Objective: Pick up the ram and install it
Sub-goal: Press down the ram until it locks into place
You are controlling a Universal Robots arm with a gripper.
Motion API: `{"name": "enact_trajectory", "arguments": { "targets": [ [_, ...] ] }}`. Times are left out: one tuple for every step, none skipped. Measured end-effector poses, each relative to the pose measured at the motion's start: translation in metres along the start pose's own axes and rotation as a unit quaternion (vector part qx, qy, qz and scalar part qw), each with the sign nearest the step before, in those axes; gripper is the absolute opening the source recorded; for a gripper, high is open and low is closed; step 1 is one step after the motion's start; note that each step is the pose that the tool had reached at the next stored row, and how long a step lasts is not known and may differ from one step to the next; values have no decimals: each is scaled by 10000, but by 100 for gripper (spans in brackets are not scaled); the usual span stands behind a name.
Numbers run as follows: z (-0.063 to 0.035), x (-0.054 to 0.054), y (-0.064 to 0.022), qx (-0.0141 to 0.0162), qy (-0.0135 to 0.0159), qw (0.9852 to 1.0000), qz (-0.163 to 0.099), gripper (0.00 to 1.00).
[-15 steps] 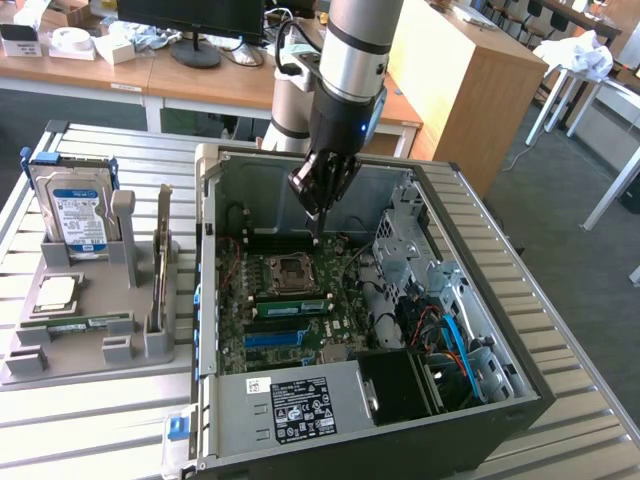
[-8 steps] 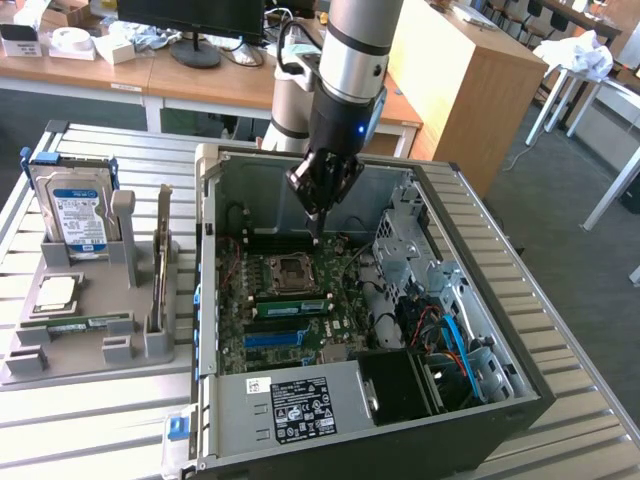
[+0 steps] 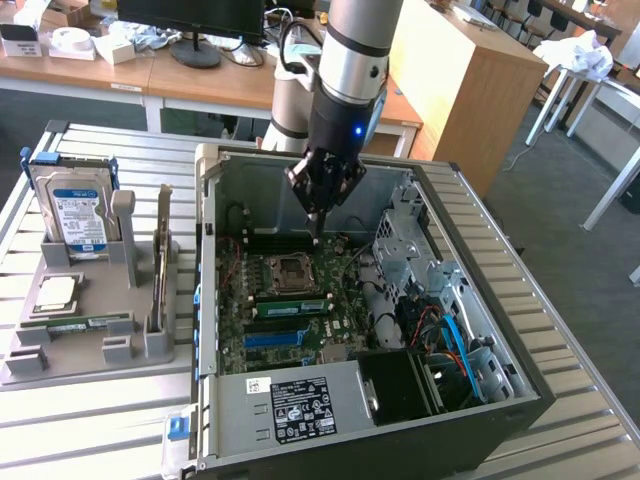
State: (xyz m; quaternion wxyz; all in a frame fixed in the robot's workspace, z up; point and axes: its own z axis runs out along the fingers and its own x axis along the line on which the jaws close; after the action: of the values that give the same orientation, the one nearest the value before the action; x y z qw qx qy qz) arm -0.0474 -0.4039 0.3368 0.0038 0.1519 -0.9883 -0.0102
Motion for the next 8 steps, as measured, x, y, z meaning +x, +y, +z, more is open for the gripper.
{"name": "enact_trajectory", "arguments": {
  "targets": [
    [2,0,0,-1,-2,10000,70,10],
    [3,0,0,-1,-3,9999,141,10],
    [5,0,0,-1,-4,9998,212,10],
    [6,0,0,-1,-6,9996,283,10],
    [6,0,1,-1,-7,9994,350,10],
    [7,0,1,-2,-8,9992,411,10],
    [8,-1,1,-2,-10,9989,468,10],
    [9,-1,1,-2,-11,9986,532,10]
  ]
}}
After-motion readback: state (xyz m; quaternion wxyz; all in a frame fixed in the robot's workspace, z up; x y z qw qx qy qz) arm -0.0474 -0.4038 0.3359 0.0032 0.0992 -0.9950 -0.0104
